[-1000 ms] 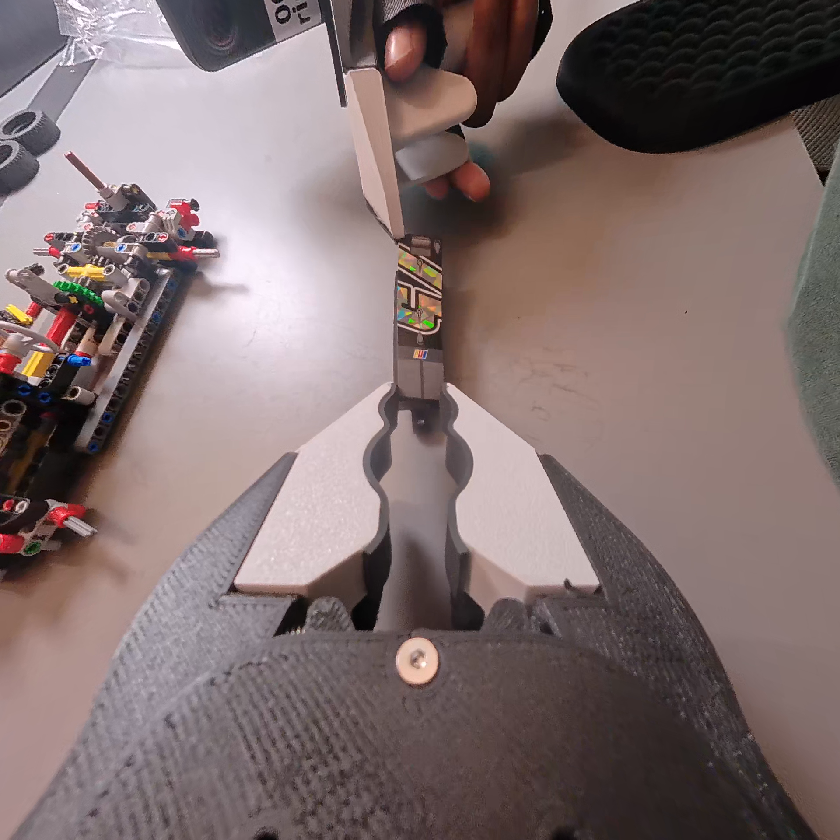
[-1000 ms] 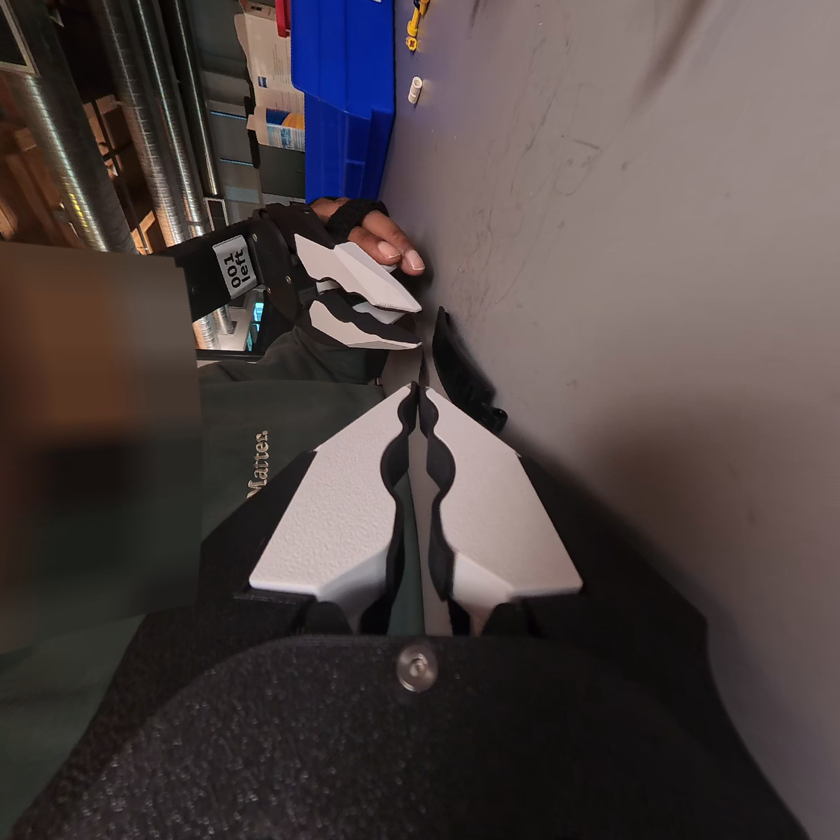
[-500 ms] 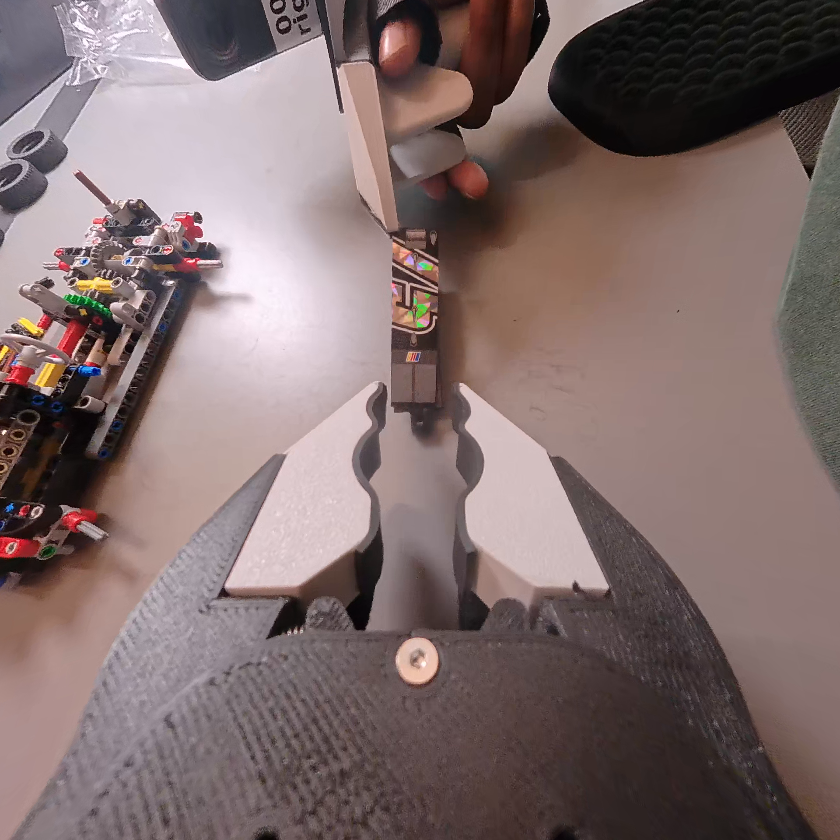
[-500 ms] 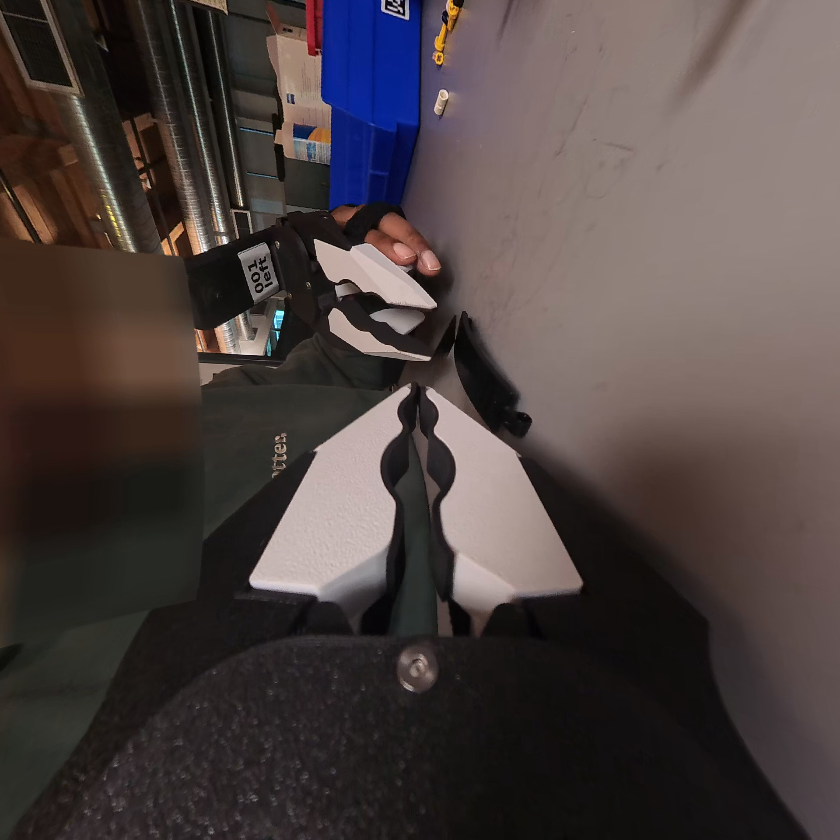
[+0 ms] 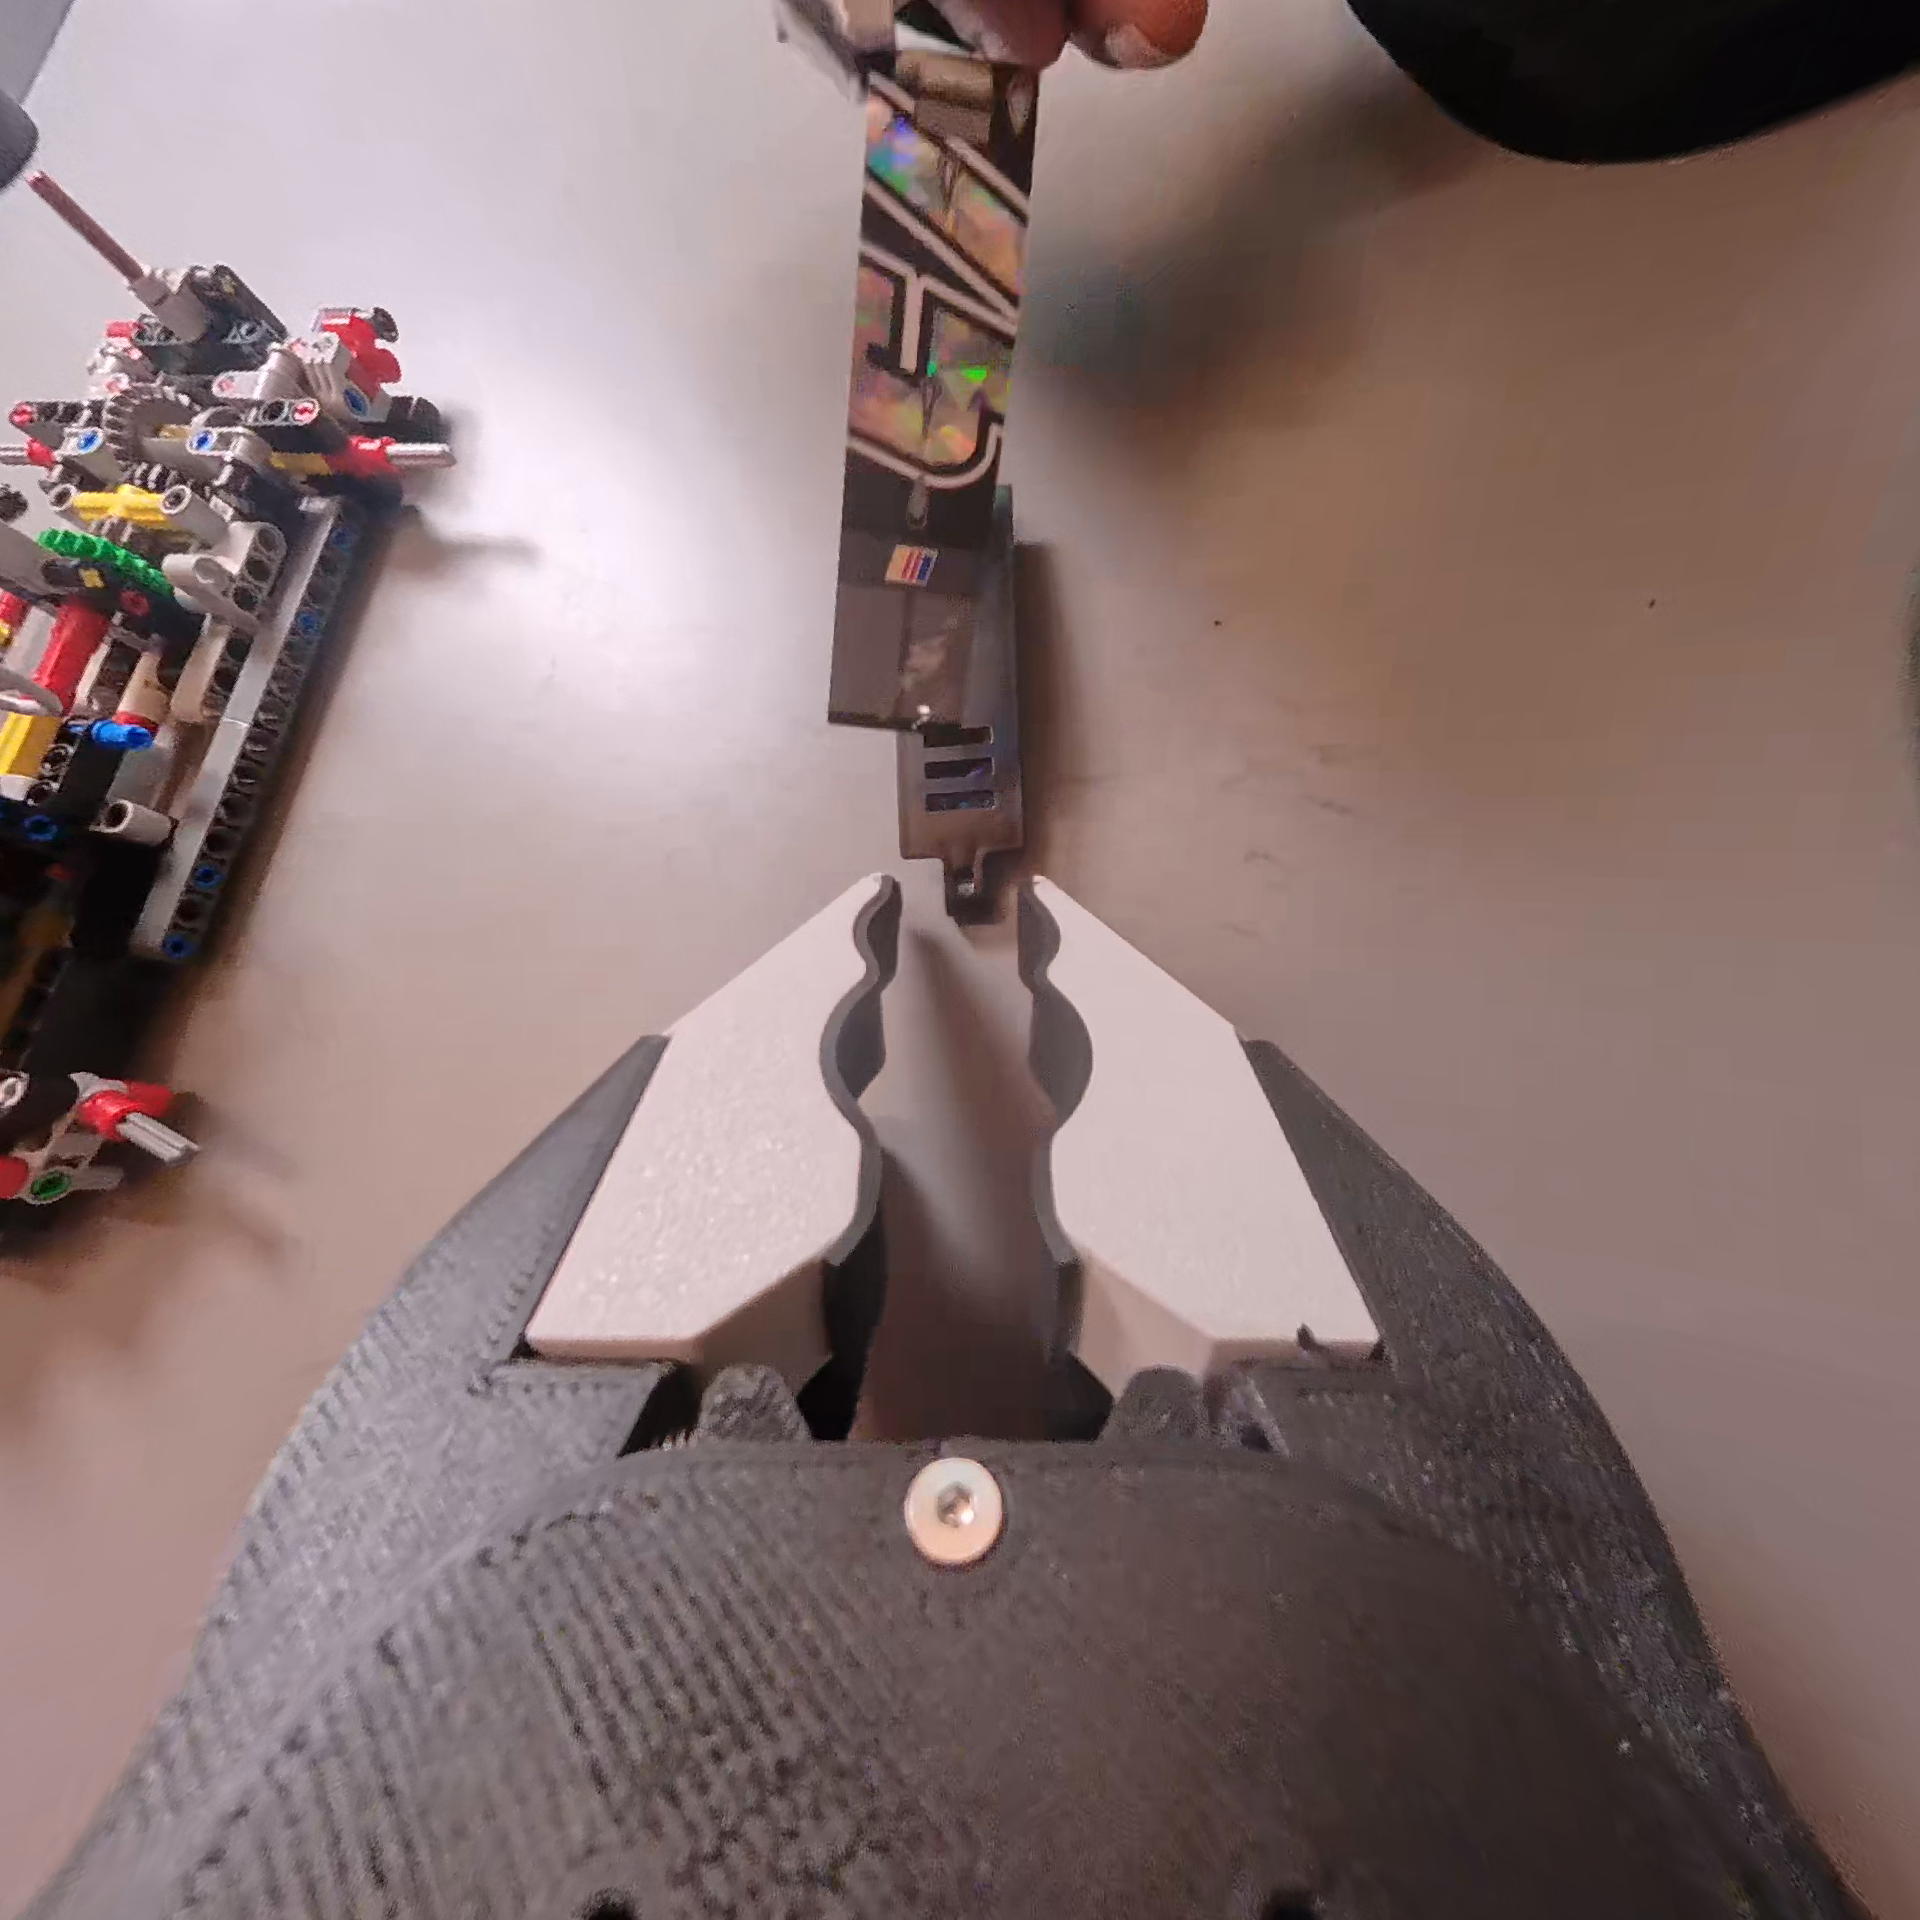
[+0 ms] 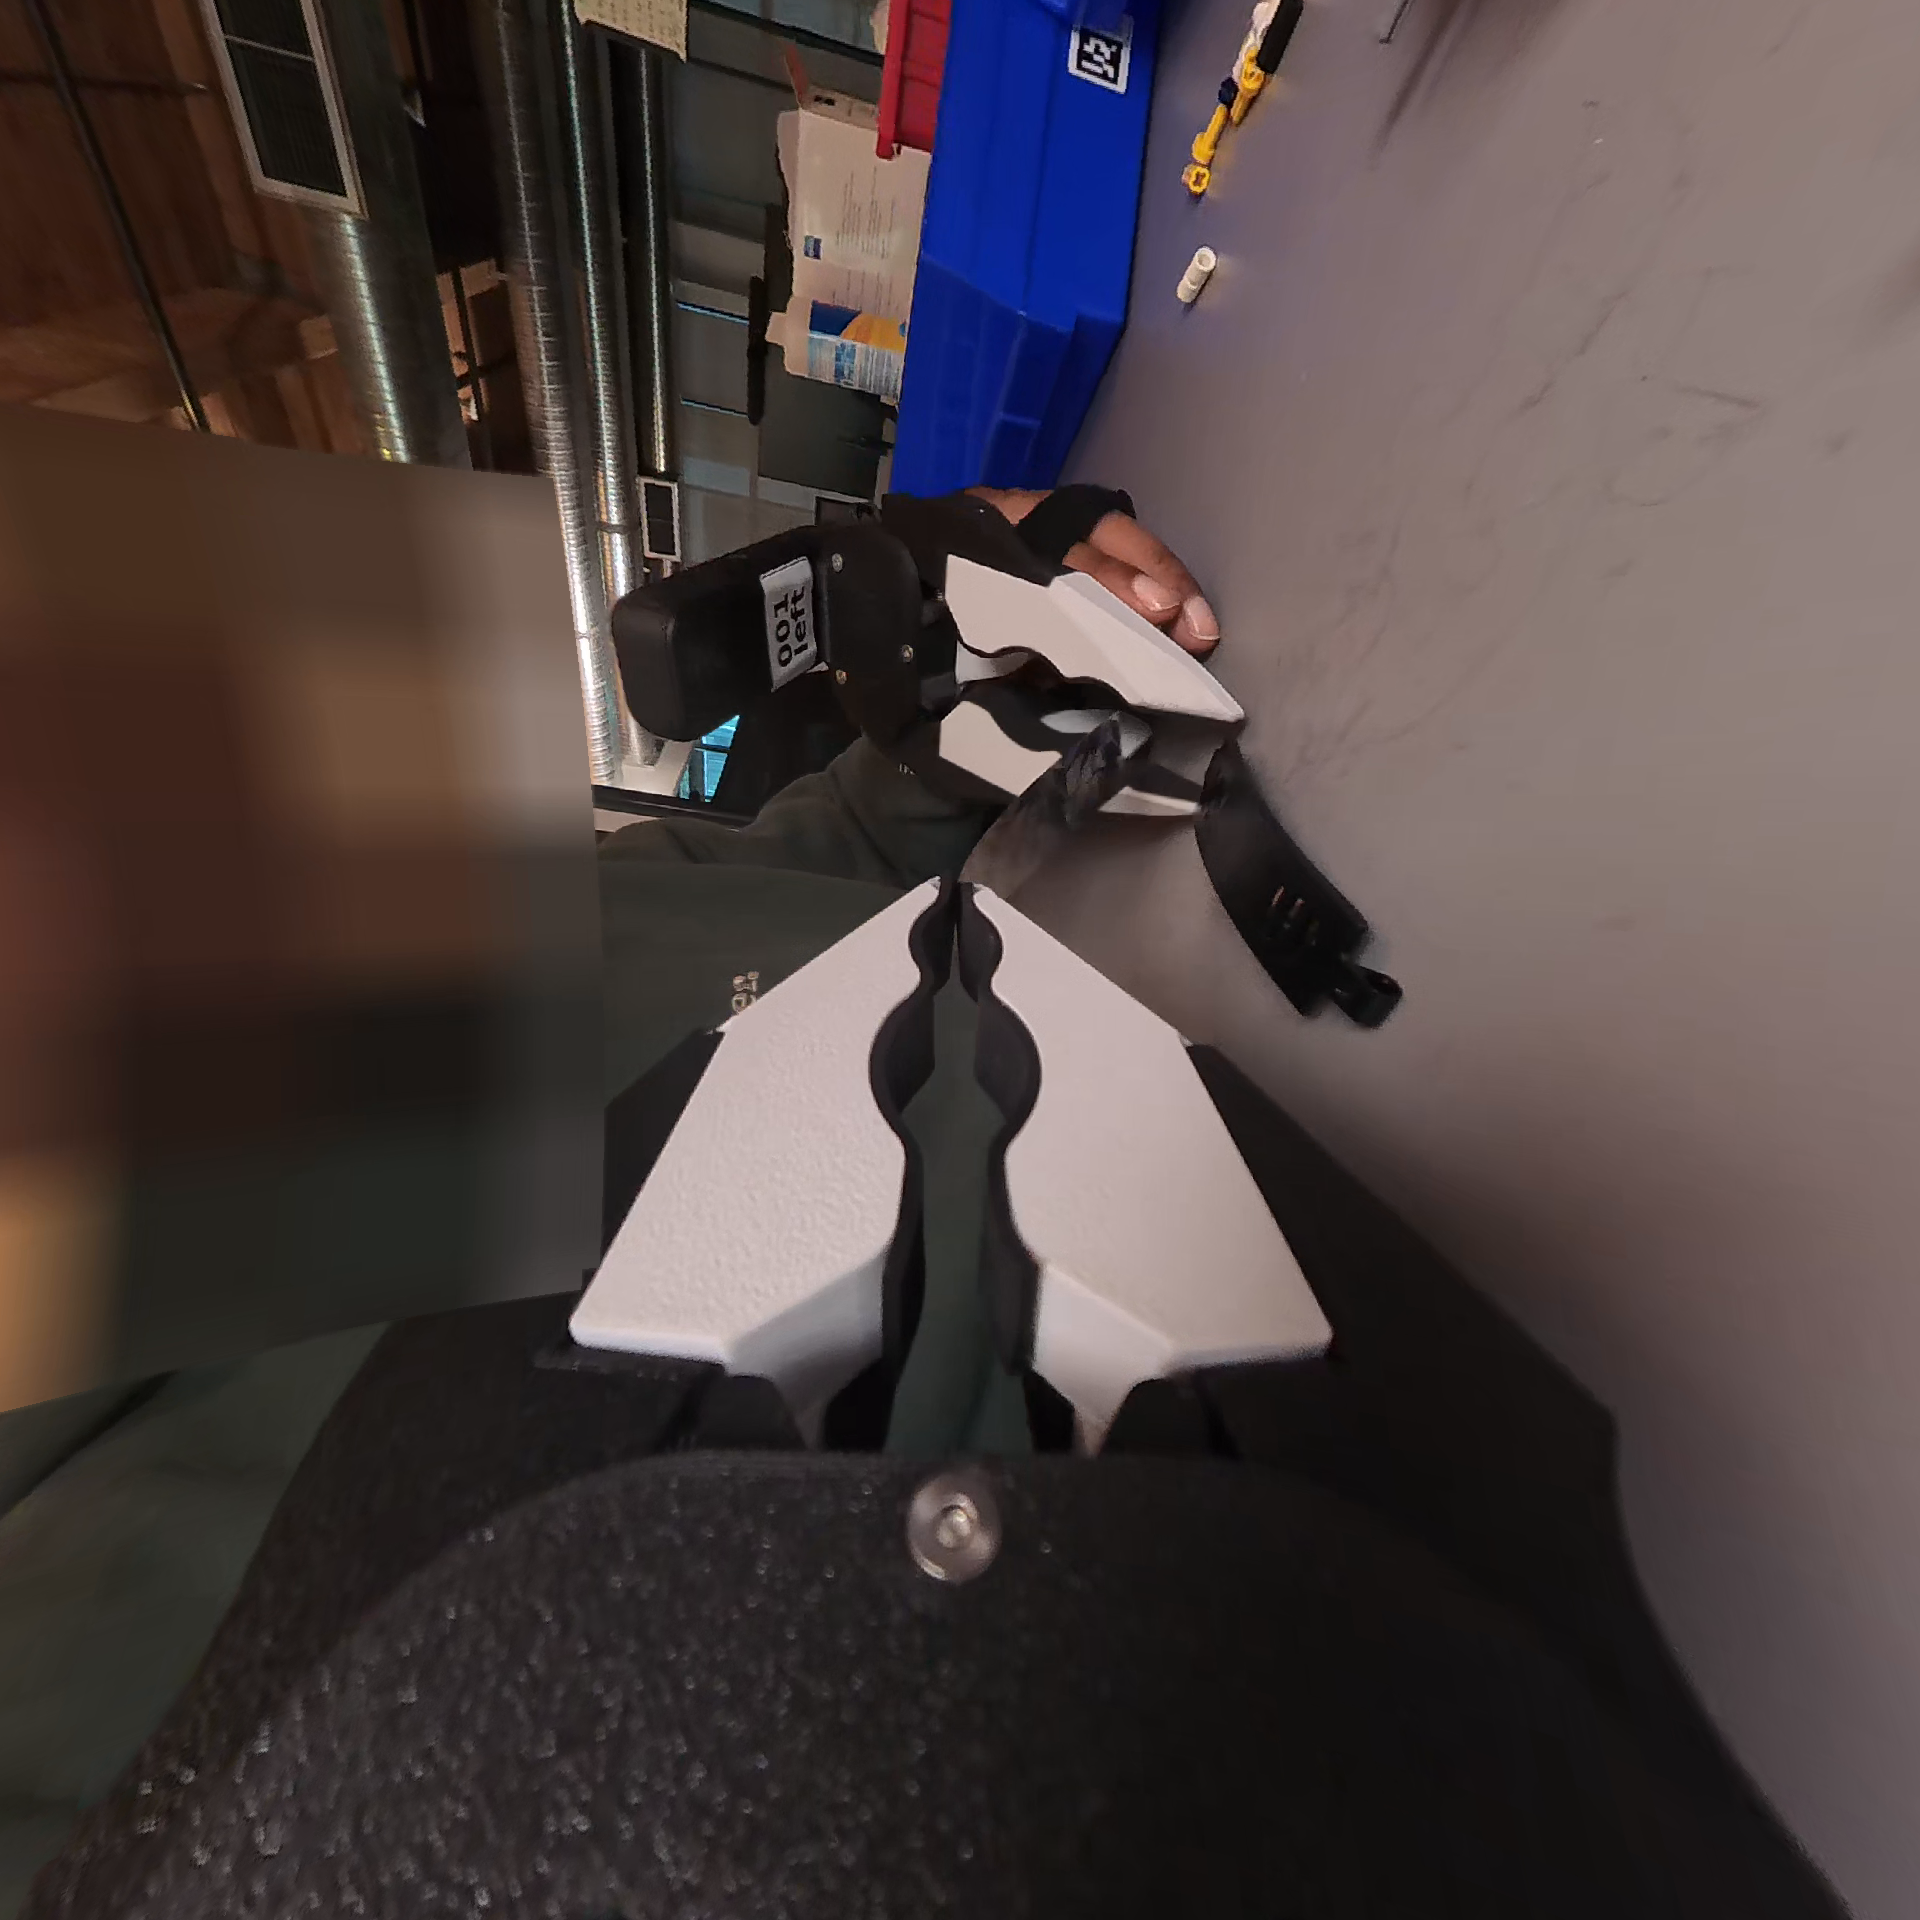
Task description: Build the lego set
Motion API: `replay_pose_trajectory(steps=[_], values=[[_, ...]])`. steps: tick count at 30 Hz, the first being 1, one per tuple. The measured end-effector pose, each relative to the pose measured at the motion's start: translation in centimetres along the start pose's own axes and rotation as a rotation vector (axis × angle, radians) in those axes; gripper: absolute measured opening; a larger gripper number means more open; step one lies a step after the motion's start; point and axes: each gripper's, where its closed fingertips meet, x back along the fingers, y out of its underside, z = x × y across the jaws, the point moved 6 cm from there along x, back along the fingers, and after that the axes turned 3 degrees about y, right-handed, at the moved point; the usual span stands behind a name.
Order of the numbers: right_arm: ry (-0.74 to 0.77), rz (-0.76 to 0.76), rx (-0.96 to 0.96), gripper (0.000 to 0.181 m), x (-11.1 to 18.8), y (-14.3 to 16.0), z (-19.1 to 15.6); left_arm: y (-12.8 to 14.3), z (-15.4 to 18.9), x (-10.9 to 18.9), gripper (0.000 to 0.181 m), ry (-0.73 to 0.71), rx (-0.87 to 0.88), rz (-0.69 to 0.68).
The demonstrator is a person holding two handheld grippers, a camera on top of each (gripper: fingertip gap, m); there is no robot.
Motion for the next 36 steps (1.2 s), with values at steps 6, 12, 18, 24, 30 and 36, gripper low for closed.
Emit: replay_pose_trajectory(steps=[6, 12, 18, 24, 30, 36], values=[[-0.013, -0.01, 0.001, 0.0, -0.1, 0.2, 0.0, 0.0, -0.3, -0.2, 0.006, -0.036, -0.02, -0.014], [-0.041, -0.011, 0.007, 0.0, -0.2, 0.3, 0.0, -0.4, -0.4, 0.2, 0.006, -0.067, -0.053, 0.042], [-0.172, 0.022, 0.053, 0.0, 0.2, 0.6, -0.4, -1.5, -0.5, 1.5, 0.005, -0.118, -0.135, 0.164], [-0.278, 0.055, 0.091, 0.0, 0.6, 1.0, 0.0, -2.2, -0.2, 2.3, 0.005, -0.14, -0.218, 0.243], [-0.241, 0.048, 0.057, 0.0, 0.5, 1.2, 1.1, -2.3, 0.1, 2.1, 0.005, -0.151, -0.238, 0.207], [-0.227, 0.046, 0.04, 0.0, 0.3, 1.2, 1.4, -2.2, 0.1, 2.0, 0.005, -0.143, -0.232, 0.19]])
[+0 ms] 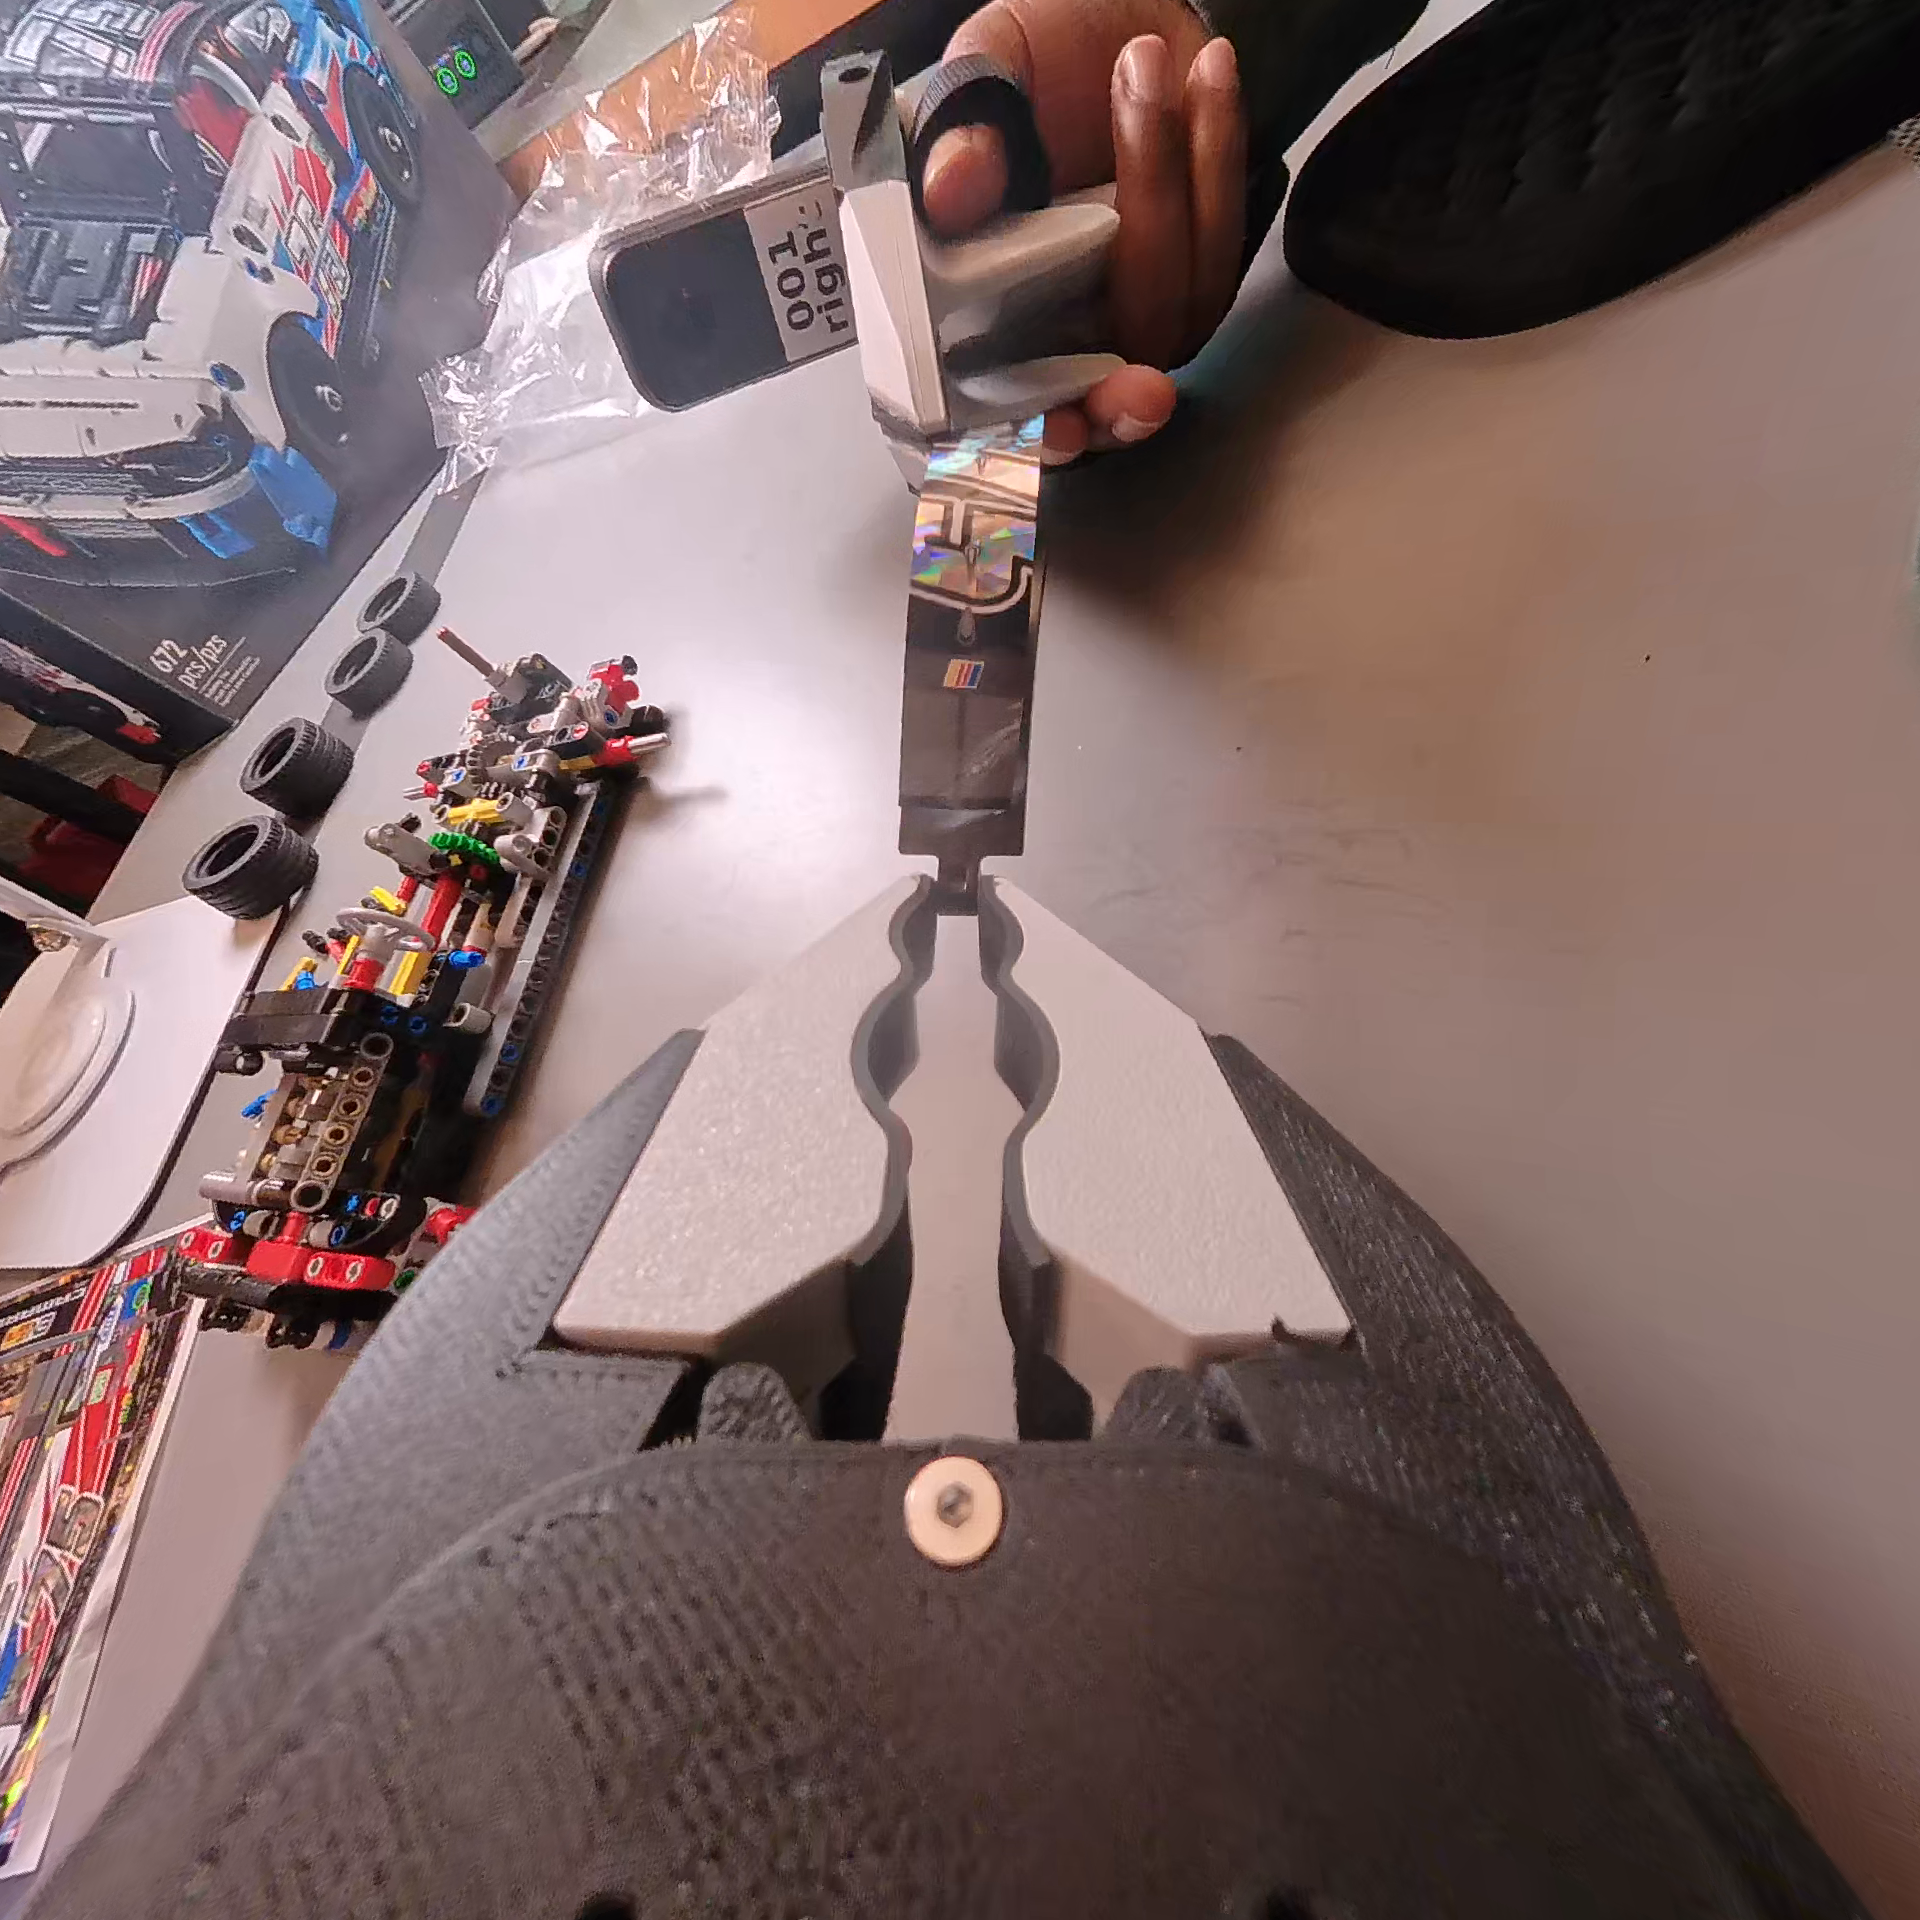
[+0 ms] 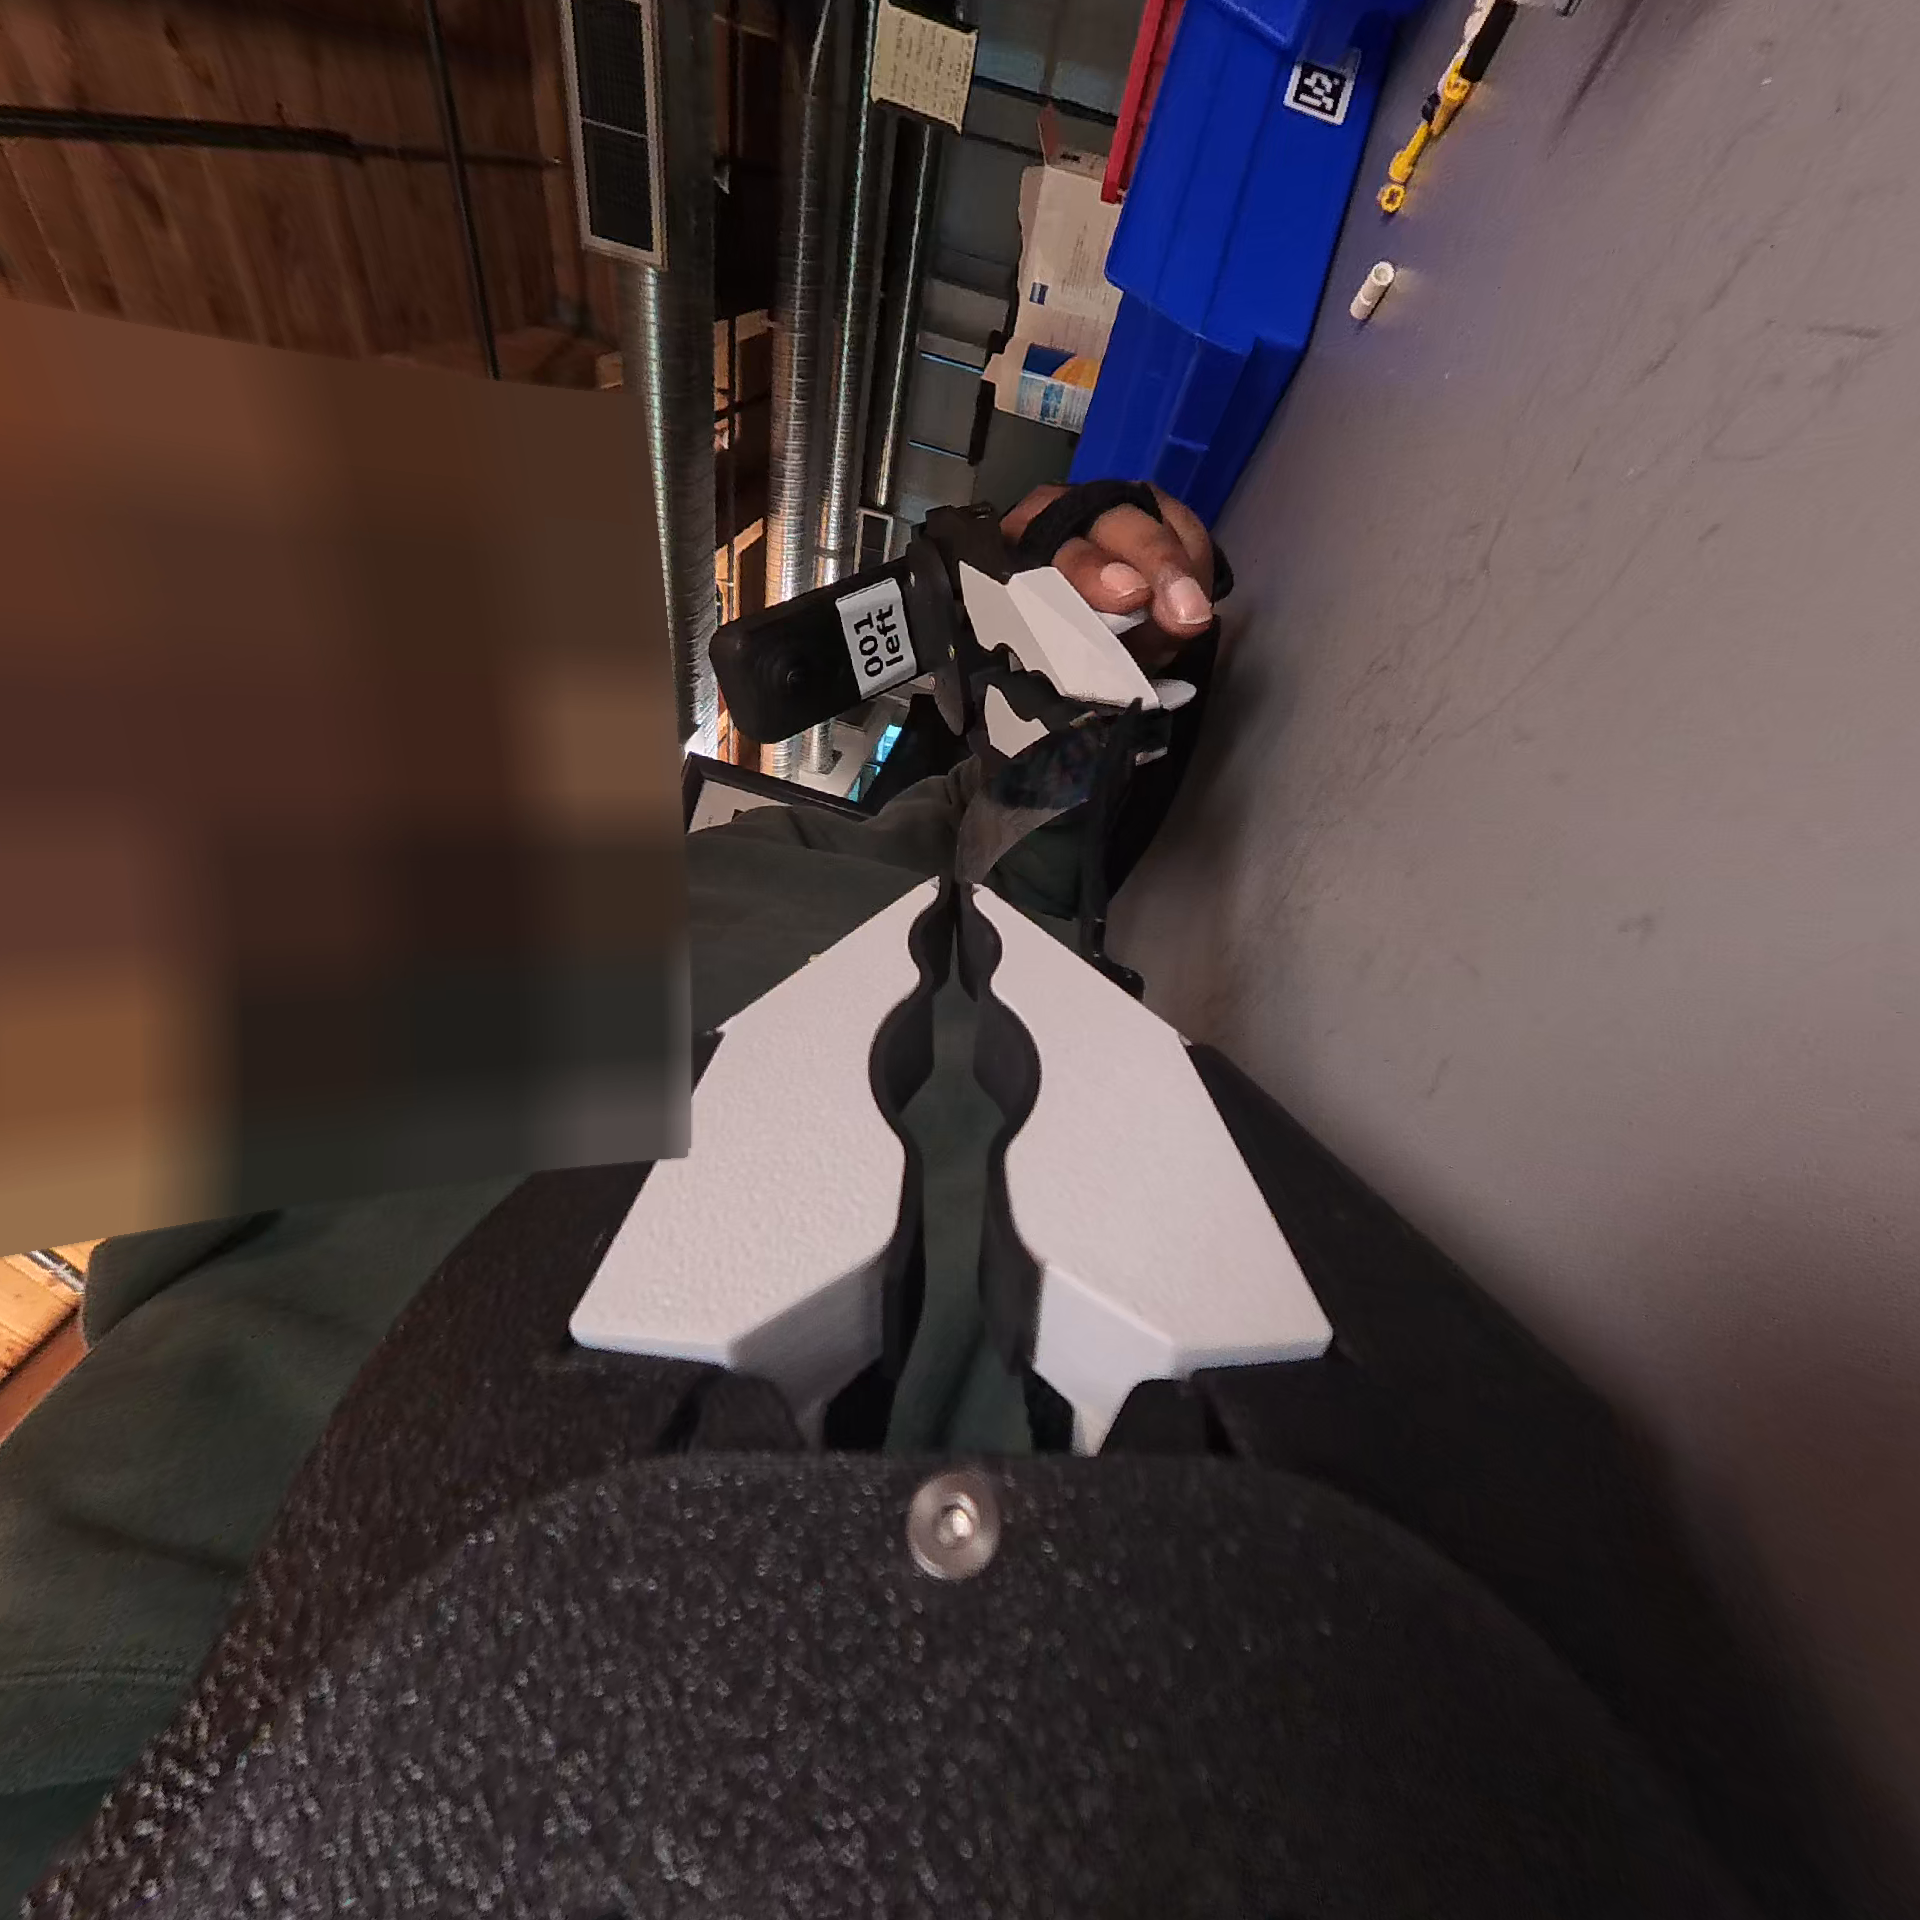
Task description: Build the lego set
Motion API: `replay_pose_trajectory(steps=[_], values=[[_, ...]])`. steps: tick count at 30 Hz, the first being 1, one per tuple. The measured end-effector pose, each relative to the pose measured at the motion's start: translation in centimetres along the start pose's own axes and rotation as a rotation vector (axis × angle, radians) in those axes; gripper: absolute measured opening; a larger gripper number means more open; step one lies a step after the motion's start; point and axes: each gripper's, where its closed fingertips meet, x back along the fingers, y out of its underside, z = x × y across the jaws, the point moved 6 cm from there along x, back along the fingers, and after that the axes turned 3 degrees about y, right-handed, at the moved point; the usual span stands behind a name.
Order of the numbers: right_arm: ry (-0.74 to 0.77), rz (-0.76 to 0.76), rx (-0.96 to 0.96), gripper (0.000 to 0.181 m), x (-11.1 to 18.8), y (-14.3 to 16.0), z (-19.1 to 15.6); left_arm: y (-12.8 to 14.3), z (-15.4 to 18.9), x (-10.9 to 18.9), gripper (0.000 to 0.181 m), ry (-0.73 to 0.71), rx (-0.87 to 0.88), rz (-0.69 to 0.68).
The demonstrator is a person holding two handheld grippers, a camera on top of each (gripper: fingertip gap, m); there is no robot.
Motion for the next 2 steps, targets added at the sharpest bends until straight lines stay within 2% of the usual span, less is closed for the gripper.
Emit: replay_pose_trajectory(steps=[2], values=[[-0.009, 0.008, -0.007, 0.0, -0.07, -0.1, -0.08, 0.13, 0.03, -0.07, 0.005, 0.0, -0.002, -0.015]])
